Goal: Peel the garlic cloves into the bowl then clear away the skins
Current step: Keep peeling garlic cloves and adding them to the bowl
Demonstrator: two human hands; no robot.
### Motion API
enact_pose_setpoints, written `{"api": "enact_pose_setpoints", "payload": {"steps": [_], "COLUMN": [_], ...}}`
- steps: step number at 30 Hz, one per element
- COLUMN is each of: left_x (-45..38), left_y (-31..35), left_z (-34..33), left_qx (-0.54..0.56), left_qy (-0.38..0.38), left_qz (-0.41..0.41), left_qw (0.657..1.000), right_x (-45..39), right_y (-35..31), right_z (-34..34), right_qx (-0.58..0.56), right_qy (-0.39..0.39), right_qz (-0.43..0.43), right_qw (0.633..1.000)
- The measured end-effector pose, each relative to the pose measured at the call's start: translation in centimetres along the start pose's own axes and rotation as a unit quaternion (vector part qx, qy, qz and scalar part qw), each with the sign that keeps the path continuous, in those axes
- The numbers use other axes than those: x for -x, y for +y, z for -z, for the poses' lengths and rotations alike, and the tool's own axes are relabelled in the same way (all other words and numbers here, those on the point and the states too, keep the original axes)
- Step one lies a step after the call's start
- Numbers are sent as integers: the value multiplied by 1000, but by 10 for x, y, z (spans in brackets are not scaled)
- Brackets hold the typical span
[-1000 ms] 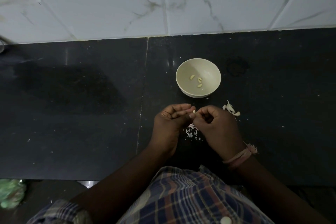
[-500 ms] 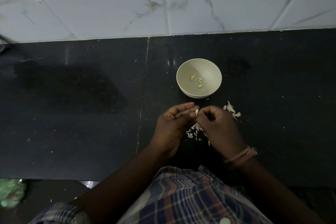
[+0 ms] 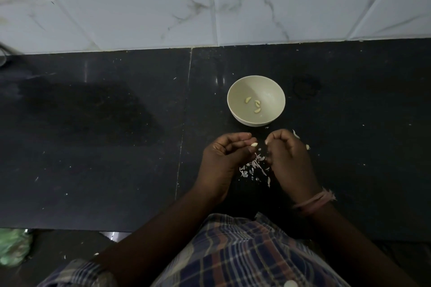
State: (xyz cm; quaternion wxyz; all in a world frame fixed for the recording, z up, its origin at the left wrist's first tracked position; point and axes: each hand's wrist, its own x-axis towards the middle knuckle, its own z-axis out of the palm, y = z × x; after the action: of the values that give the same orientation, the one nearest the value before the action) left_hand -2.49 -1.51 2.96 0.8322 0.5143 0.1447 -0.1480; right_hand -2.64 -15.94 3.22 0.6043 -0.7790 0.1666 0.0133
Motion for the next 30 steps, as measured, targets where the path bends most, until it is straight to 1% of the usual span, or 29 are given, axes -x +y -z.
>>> {"api": "enact_pose_setpoints", "payload": {"steps": [3,6,9,11,17,21,24,26,30], "left_x": [-1,-1,-1,-2,-2,-2,-1,-1,0], "left_y": [1,1,-1,-1,1,0,1,0,-1], "left_z": [0,-1,0,1,4,3,3,2,0], "left_qx": [-20,-5,10,13,5,-9,-9,18,108], "left_qy": [3,1,-2,-2,-4,-4,10,23,43], "left_qz": [-18,-14,-12,-14,-20,-26,-30,-23,11], "left_qw": [1000,1000,1000,1000,1000,1000,999,999,993], "right_x": [2,4,5,6,7,6,7,9,11], "right_y": [1,7,11,10,5,5,6,7,7], "right_z": [0,-3,-5,-4,-1,0,0,-2,-8], "right_qx": [0,42,24,36,95,115,124,122,111], "right_qy": [-5,-9,-3,1,21,23,12,10,20], "right_qz": [-6,11,25,50,175,177,171,164,173], "right_qw": [1000,999,999,998,980,977,977,979,978]}}
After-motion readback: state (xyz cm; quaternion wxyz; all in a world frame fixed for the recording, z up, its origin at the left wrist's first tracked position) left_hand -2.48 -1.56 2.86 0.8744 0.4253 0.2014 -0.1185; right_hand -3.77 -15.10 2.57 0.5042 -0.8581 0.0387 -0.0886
